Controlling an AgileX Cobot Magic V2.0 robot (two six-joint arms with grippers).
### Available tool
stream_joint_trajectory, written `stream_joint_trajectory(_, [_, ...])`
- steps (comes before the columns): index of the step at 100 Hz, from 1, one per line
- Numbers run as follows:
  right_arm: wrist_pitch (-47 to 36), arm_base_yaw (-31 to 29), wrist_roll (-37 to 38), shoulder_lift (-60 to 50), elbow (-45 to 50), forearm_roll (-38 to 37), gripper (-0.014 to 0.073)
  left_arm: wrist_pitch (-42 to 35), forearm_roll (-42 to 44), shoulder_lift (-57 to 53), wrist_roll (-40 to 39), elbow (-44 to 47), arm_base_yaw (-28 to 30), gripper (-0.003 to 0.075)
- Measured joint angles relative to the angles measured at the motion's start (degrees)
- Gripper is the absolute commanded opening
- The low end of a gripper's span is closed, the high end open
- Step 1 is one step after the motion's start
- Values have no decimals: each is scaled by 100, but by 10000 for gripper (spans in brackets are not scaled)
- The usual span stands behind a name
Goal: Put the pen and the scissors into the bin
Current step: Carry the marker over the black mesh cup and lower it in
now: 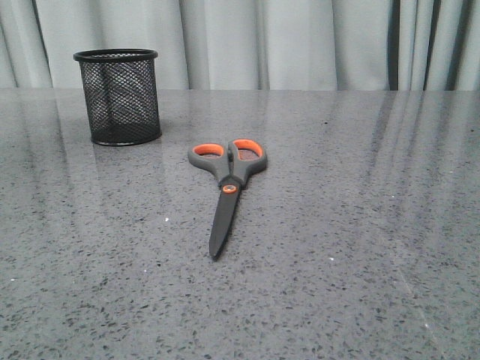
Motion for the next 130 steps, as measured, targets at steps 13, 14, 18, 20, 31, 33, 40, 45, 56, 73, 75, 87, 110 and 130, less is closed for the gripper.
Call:
stream_joint_trajectory(13, [9, 0, 0, 0, 0, 0, 349, -568, -621, 72, 717, 220, -415, -22])
stream_joint_trajectory(14, [9, 0, 0, 0, 0, 0, 349, -612, -652, 93, 778, 239, -432, -22])
stream_joint_trajectory(18, [9, 0, 0, 0, 0, 0, 349, -718, -822, 158, 922, 274, -519, -22])
stream_joint_trajectory(20, [9, 0, 0, 0, 0, 0, 349, -748, -884, 203, 987, 286, -551, -22])
stream_joint_trajectory(31, [9, 0, 0, 0, 0, 0, 349, -903, -1091, 501, 1158, 307, -618, -22])
stream_joint_trajectory(33, [9, 0, 0, 0, 0, 0, 349, -932, -1106, 555, 1169, 307, -618, -22])
stream_joint_trajectory(40, [9, 0, 0, 0, 0, 0, 349, -977, -1134, 700, 1192, 320, -618, -22])
stream_joint_trajectory(45, [21, 0, 0, 0, 0, 0, 349, -996, -1142, 777, 1192, 320, -618, -22])
stream_joint_trajectory(56, [21, 0, 0, 0, 0, 0, 349, -1019, -1164, 864, 1200, 320, -618, -22])
stream_joint_trajectory(73, [21, 0, 0, 0, 0, 0, 349, -1019, -1070, 894, 1200, 320, -618, -21])
stream_joint_trajectory(75, [21, 0, 0, 0, 0, 0, 349, -1008, -1060, 903, 1200, 320, -618, -21])
stream_joint_trajectory(87, [21, 0, 0, 0, 0, 0, 349, -982, -1010, 969, 1200, 320, -618, -20])
stream_joint_trajectory(110, [23, 0, 0, 0, 0, 0, 349, -879, -629, 1058, 1200, 320, -618, 6])
stream_joint_trajectory(130, [33, 0, 0, 0, 0, 0, 349, -842, -592, 1081, 1200, 320, -618, 213])
